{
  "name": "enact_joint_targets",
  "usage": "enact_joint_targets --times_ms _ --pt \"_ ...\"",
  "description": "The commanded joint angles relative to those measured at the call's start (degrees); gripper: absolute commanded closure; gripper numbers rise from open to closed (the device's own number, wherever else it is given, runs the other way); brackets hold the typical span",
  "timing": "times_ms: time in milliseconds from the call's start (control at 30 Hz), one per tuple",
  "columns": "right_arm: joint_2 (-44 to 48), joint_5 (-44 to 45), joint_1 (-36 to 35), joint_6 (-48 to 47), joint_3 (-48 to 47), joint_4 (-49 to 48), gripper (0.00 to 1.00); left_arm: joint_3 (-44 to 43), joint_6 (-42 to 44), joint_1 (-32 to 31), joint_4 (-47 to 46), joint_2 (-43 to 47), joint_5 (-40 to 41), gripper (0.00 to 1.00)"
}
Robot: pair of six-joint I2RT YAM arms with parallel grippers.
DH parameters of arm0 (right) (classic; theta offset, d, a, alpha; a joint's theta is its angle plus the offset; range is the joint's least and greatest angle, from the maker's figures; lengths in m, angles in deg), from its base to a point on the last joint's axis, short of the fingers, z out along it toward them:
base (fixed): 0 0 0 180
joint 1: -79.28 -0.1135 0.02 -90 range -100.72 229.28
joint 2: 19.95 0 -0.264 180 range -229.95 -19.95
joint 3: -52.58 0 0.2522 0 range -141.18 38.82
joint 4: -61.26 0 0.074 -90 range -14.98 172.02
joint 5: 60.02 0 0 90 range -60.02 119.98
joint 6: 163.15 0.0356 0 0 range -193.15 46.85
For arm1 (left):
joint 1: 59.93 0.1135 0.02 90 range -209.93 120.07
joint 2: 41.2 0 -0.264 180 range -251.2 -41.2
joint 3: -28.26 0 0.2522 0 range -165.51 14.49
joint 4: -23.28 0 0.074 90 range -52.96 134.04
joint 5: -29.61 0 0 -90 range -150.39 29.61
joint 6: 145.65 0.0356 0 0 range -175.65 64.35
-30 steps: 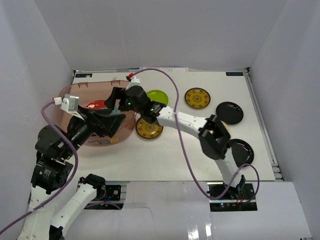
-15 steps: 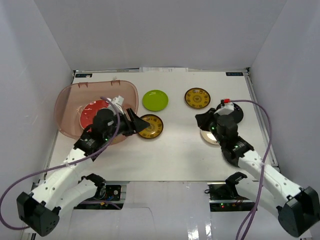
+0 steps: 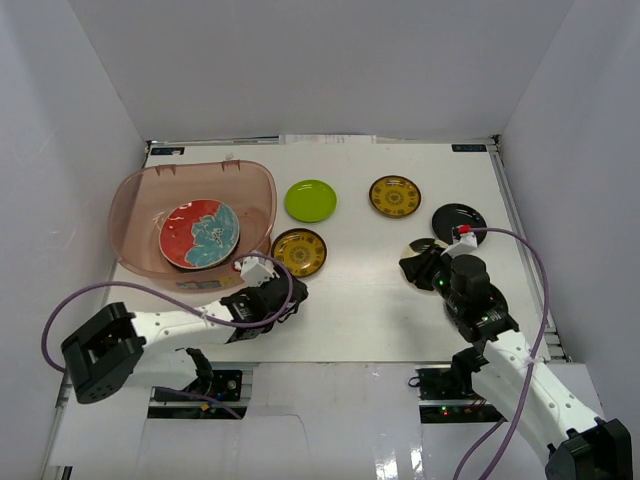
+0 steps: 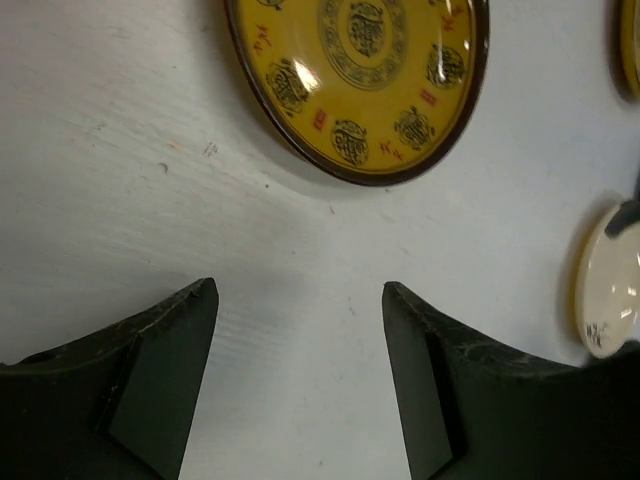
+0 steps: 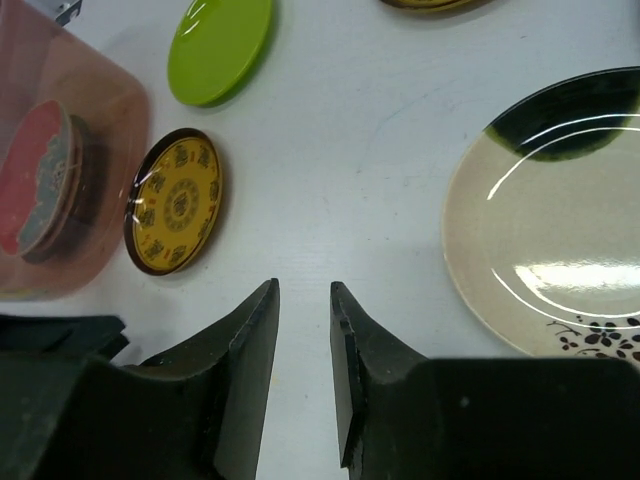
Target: Place the plates into the plastic bin on the countertop
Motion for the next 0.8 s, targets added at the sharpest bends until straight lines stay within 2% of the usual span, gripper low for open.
enact_joint_targets --times_ms 0,267,400,467,500,667,700,767 --pt "-0.3 -7.1 0.3 -1.0 -1.3 -0.8 0.66 -1.6 -13.6 -0.2 -2.9 -6.1 13.0 0.22" --pt "-1.5 -14.1 0.2 -1.0 0.1 -4.3 0.66 -7.3 -20.4 0.2 -2.0 -19.8 17.0 0.20" --pt "-5.1 -15.1 0.1 -0.6 0.2 -7.4 0.65 -10.0 -22.3 1.6 -0.9 -26.3 17.0 0.27" --pt "-7.3 -16.1 0.1 -0.3 -0.6 -9.1 0.65 -11.7 -22.4 2.0 -0.2 -27.9 18.0 0.36" --pt "-9.4 -17.2 0.2 0.4 -1.1 -10.0 0.65 -12.3 -22.3 2.1 0.1 -28.7 18.1 0.43" --pt "-14.6 -18.9 -0.4 1.4 -3.8 -14.2 0.65 -16.7 -20.7 2.4 1.9 -34.4 19.1 0.63" --pt "-15.9 -18.5 -0.5 1.3 -4.5 -14.4 0.64 -17.1 -20.2 2.4 1.8 -35.1 18.7 0.76" --pt "-17.4 -17.8 -0.5 1.0 -5.2 -15.5 0.63 -17.8 -18.5 2.4 1.8 -36.6 16.7 0.88"
